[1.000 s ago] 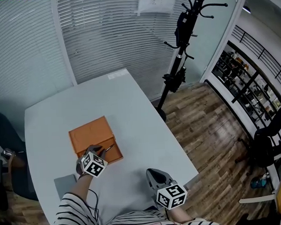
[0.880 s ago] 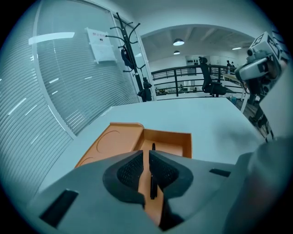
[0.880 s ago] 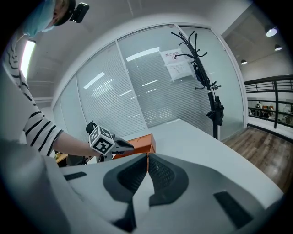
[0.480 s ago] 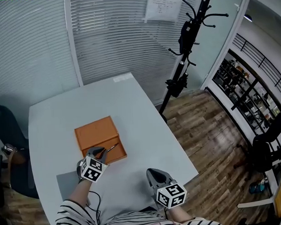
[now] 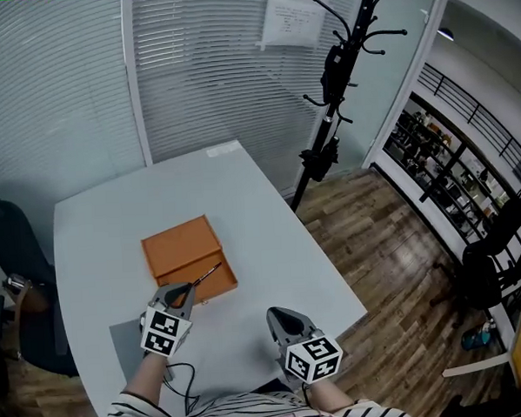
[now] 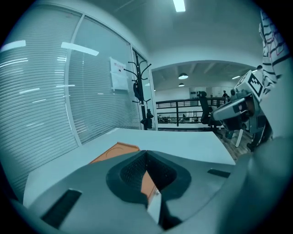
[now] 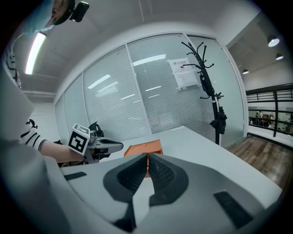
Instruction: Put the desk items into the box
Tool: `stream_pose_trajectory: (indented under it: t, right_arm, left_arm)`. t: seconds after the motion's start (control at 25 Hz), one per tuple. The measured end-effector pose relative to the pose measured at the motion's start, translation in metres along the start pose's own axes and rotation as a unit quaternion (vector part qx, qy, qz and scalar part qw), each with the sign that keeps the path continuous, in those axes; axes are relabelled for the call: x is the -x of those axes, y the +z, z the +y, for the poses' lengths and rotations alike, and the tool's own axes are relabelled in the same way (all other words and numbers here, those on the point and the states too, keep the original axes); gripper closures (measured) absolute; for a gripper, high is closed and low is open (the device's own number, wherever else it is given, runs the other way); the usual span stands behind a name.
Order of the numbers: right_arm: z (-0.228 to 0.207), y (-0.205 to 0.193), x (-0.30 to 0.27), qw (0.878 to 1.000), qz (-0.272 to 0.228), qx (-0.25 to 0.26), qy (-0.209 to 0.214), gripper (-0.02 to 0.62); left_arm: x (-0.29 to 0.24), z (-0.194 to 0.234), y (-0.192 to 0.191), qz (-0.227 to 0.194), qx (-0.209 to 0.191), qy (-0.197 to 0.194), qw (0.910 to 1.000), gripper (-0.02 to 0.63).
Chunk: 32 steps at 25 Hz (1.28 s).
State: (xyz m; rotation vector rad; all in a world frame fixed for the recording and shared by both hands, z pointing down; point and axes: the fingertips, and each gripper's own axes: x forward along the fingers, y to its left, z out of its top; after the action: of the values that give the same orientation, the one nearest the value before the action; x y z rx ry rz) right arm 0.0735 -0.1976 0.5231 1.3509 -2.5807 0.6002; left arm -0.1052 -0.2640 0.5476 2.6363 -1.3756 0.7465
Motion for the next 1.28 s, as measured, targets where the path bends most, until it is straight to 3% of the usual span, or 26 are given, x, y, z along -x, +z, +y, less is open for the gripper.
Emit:
stream_pose_trajectory:
  t: [0.52, 1.28]
  right_arm:
    - [0.037, -0.016, 0.013, 0.999, -0.026, -0.005, -0.041, 0.568]
    - [0.073, -0.040, 0.037, 0.996, -0.043, -0.008, -0.083, 0.569]
  left_arm:
    - [0.082, -0.015, 0.009, -0.082, 0.025, -0.004, 0.9963, 0.583]
    - [0.148, -0.048, -0.033, -0.101, 0.067, -0.027, 0.9922, 0.584]
